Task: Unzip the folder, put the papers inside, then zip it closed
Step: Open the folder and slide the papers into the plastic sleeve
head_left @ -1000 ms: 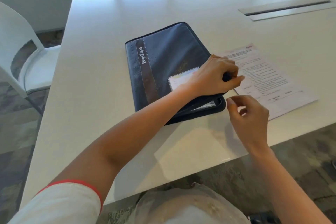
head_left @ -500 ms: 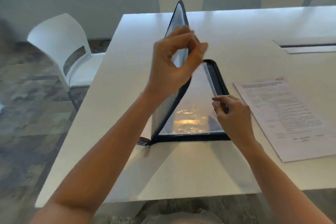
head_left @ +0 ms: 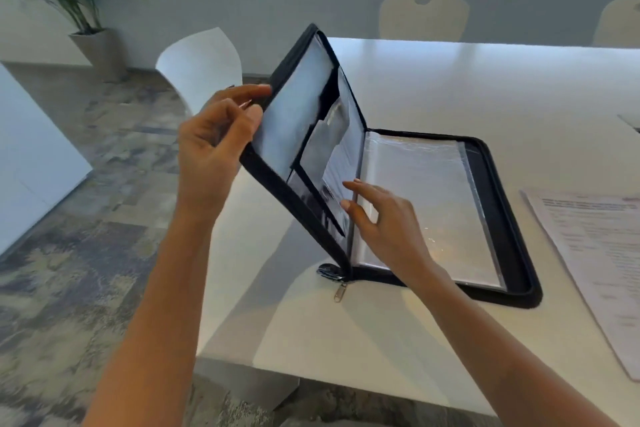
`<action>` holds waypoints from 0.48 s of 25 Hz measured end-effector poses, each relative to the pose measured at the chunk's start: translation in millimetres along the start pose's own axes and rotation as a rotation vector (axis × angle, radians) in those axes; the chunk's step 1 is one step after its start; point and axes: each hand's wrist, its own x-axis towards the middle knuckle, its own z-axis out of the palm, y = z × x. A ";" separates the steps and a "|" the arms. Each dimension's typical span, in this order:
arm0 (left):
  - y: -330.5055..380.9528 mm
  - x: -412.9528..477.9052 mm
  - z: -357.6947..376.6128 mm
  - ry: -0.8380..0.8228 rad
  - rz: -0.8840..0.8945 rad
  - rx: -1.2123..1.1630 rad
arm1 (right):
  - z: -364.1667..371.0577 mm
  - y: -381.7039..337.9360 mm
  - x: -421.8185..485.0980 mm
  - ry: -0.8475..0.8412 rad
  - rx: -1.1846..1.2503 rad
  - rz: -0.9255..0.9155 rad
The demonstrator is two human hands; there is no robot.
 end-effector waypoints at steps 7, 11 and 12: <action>-34.3 -21.5 -74.7 0.066 -0.471 0.312 | 41.5 0.2 -5.6 -0.124 -0.089 0.052; -61.9 -36.5 -86.3 0.022 -0.616 0.426 | 51.8 3.7 -11.0 -0.136 -0.160 0.057; -69.4 -39.3 -89.5 0.002 -0.629 0.476 | 54.9 4.0 -12.6 -0.137 -0.179 0.049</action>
